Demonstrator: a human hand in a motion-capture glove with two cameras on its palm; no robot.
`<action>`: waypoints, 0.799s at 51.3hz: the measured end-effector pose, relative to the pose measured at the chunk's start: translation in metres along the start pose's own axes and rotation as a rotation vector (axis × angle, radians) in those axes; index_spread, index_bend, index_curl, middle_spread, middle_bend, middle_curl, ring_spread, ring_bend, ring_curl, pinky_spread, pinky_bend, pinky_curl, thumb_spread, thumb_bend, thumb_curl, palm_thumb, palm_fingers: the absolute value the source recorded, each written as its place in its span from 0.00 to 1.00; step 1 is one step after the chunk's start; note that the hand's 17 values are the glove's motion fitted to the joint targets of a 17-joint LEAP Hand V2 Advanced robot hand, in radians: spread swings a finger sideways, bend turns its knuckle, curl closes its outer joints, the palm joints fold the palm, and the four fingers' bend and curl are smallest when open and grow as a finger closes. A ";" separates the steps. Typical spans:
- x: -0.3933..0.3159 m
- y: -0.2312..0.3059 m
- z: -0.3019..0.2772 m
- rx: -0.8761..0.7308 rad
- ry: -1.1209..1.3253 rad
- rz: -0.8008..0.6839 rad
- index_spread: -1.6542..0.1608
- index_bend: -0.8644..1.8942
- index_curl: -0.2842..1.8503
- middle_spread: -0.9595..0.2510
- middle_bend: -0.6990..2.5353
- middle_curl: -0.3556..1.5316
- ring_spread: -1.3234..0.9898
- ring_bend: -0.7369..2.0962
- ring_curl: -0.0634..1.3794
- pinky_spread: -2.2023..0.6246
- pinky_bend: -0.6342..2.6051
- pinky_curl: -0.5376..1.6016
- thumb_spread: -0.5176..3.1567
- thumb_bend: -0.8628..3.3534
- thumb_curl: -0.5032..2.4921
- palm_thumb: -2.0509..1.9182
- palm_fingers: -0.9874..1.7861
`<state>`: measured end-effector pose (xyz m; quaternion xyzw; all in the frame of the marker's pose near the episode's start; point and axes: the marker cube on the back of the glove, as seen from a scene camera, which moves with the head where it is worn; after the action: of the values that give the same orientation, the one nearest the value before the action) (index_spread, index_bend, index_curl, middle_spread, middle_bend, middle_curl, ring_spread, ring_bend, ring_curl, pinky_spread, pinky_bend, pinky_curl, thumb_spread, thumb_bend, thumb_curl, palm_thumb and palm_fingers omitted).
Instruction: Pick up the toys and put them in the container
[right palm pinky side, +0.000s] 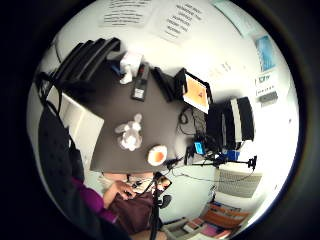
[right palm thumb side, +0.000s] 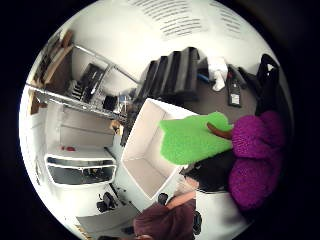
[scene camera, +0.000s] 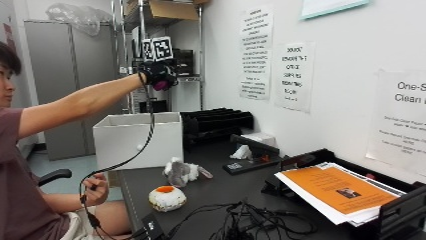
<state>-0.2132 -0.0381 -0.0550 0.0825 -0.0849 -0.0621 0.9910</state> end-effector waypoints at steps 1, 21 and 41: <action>-0.010 -0.001 -0.001 0.002 -0.006 -0.012 0.73 0.57 0.37 0.60 0.55 0.59 0.43 0.76 0.42 0.64 0.51 0.46 0.33 0.22 0.46 0.67 0.75; -0.142 0.000 0.042 -0.036 -0.125 -0.279 0.73 0.54 0.44 0.60 0.54 0.61 0.44 0.76 0.42 0.64 0.51 0.46 0.33 0.21 0.49 0.67 0.75; -0.204 -0.001 0.093 -0.101 -0.147 -0.401 0.72 0.49 0.52 0.60 0.53 0.62 0.44 0.76 0.42 0.64 0.51 0.46 0.33 0.20 0.51 0.67 0.74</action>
<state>-0.4293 -0.0256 0.0029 0.0434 -0.1355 -0.2681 0.9528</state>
